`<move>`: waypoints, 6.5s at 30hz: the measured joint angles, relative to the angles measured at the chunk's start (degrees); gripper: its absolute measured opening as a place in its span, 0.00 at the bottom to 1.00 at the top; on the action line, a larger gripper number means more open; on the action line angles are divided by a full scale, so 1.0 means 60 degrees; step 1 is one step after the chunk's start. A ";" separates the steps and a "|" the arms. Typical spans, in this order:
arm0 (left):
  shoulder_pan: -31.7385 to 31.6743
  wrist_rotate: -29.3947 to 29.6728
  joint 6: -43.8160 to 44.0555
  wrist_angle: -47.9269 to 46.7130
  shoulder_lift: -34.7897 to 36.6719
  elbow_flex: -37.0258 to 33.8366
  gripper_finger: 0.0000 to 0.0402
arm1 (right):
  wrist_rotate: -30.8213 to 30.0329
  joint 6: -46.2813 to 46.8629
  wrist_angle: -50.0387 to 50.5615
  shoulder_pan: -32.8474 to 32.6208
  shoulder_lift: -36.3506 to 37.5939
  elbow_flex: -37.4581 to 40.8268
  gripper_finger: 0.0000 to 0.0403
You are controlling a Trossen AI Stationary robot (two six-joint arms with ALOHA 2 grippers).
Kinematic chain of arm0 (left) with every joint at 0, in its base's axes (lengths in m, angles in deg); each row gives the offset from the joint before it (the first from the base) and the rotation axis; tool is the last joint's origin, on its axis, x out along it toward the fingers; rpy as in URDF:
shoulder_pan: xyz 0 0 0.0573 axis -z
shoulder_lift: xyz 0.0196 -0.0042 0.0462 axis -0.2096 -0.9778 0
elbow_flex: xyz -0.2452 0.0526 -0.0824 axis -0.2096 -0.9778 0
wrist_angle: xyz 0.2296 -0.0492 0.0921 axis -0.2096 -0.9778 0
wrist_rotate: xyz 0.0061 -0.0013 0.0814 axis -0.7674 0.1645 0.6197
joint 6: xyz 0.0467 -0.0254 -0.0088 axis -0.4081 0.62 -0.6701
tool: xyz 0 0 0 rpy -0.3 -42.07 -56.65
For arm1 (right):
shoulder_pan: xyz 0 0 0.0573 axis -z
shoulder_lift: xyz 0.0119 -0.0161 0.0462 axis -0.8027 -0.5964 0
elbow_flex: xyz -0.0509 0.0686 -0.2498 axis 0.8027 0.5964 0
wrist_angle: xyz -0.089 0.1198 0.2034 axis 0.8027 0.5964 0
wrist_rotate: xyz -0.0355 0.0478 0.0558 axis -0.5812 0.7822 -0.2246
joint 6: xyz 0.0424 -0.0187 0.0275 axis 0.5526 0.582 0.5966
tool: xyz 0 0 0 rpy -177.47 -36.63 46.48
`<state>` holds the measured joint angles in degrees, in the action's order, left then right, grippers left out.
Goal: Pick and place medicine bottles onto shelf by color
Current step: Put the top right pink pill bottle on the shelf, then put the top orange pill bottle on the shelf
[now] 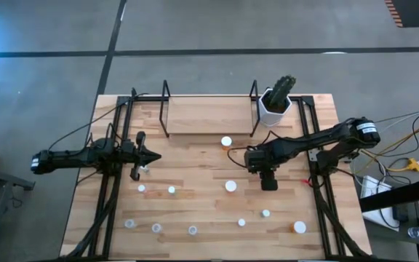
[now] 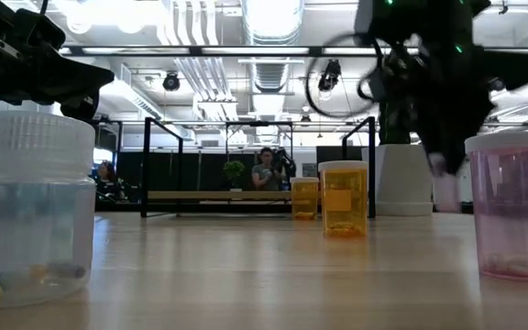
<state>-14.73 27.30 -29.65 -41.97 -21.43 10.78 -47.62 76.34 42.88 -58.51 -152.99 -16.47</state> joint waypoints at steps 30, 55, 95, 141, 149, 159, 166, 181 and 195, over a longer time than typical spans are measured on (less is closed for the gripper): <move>0.0003 0.0000 0.0000 -0.0004 -0.0015 0.0001 0.00 | -0.0874 0.0666 0.4533 0.5817 -0.6811 -1.2435 0.26; 0.0002 0.0003 -0.0001 0.0002 -0.0015 0.0000 0.00 | -0.2285 -0.0386 0.5021 0.6845 -0.8291 -1.2754 0.28; 0.0000 0.0001 0.0000 -0.0001 -0.0015 0.0001 0.00 | -0.0956 -0.0763 0.4289 0.1761 -0.4514 -1.1497 0.48; 0.0002 0.0000 0.0000 -0.0005 -0.0015 -0.0001 0.00 | -0.0769 0.4663 -0.0821 0.3359 -0.4177 -0.4252 0.85; 0.0000 0.0000 0.0000 -0.0004 -0.0015 -0.0002 0.00 | -0.0805 0.4801 -0.1391 0.3337 -0.4325 -0.4252 0.85; 0.0003 0.0000 0.0000 -0.0004 -0.0015 0.0001 0.00 | -0.0882 0.4918 -0.1574 0.3333 -0.4328 -0.4252 0.68; 0.0003 0.0002 0.0000 -0.0001 -0.0011 -0.0001 0.00 | -0.0728 0.4904 -0.1574 0.3281 -0.4265 -0.4253 0.47; -0.0001 0.0000 0.0000 -0.0002 -0.0018 -0.0002 0.00 | 0.0310 0.4951 -0.1224 0.3020 -0.4160 -0.6009 0.48; 0.0000 0.0000 0.0000 -0.0001 -0.0015 0.0000 0.00 | -0.0615 0.4713 0.0053 0.4738 -0.5490 -0.9936 0.48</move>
<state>-14.73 27.30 -29.65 -41.97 -21.52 10.78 -51.31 104.62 43.19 -30.09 -185.93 -76.09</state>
